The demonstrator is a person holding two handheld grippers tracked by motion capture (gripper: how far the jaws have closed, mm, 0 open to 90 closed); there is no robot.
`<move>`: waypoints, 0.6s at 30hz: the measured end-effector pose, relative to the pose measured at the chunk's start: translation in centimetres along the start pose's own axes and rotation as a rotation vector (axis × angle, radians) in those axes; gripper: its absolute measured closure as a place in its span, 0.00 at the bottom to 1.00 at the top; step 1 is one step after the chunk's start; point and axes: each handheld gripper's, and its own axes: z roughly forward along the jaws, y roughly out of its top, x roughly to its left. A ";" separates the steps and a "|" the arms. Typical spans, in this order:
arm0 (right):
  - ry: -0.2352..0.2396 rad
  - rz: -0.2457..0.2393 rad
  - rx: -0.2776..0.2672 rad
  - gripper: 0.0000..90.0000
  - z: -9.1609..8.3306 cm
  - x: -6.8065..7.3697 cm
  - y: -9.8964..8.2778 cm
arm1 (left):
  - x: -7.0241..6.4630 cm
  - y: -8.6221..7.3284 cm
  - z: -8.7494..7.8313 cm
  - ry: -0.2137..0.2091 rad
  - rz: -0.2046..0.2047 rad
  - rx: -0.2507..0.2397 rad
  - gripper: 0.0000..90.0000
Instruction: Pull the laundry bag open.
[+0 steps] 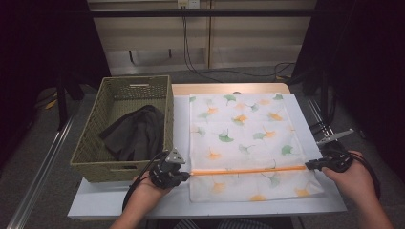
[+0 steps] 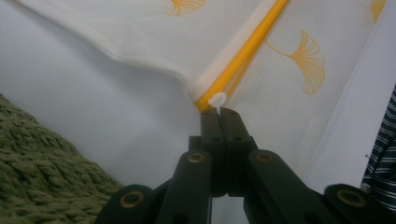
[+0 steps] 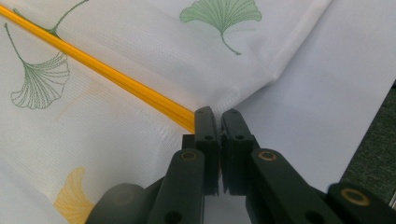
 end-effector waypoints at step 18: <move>-0.049 -0.022 0.086 0.80 -0.4 0.2 -0.2 | -0.7 0.3 -1.2 -0.003 0.025 -0.056 0.89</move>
